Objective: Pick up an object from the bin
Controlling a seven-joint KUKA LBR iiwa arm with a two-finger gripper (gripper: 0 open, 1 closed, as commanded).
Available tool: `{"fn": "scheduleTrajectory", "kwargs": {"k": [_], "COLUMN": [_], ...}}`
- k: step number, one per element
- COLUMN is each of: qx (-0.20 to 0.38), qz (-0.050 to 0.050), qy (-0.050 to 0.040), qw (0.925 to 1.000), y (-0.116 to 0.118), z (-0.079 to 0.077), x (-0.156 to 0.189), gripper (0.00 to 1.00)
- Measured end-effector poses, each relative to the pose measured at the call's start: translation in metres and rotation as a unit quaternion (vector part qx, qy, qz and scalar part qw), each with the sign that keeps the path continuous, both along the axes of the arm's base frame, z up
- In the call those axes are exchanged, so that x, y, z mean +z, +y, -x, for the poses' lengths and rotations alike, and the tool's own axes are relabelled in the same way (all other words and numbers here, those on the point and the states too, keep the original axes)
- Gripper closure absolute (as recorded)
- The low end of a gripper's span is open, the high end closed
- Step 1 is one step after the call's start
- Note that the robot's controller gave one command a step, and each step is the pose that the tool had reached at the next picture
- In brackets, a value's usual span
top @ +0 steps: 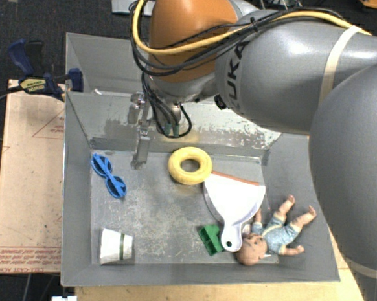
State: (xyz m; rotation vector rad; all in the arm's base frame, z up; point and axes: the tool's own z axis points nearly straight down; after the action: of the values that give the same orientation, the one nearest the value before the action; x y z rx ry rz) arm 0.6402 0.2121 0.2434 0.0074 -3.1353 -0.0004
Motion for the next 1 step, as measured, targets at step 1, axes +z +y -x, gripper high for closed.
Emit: {"fn": "scheduleTrajectory", "kwargs": {"k": [1], "qx": [-0.002], "qz": [-0.001], "qy": [-0.004], "qw": [1.0], "y": [-0.001], "z": [-0.0015], "x": [0.0056], "gripper": [0.0]}}
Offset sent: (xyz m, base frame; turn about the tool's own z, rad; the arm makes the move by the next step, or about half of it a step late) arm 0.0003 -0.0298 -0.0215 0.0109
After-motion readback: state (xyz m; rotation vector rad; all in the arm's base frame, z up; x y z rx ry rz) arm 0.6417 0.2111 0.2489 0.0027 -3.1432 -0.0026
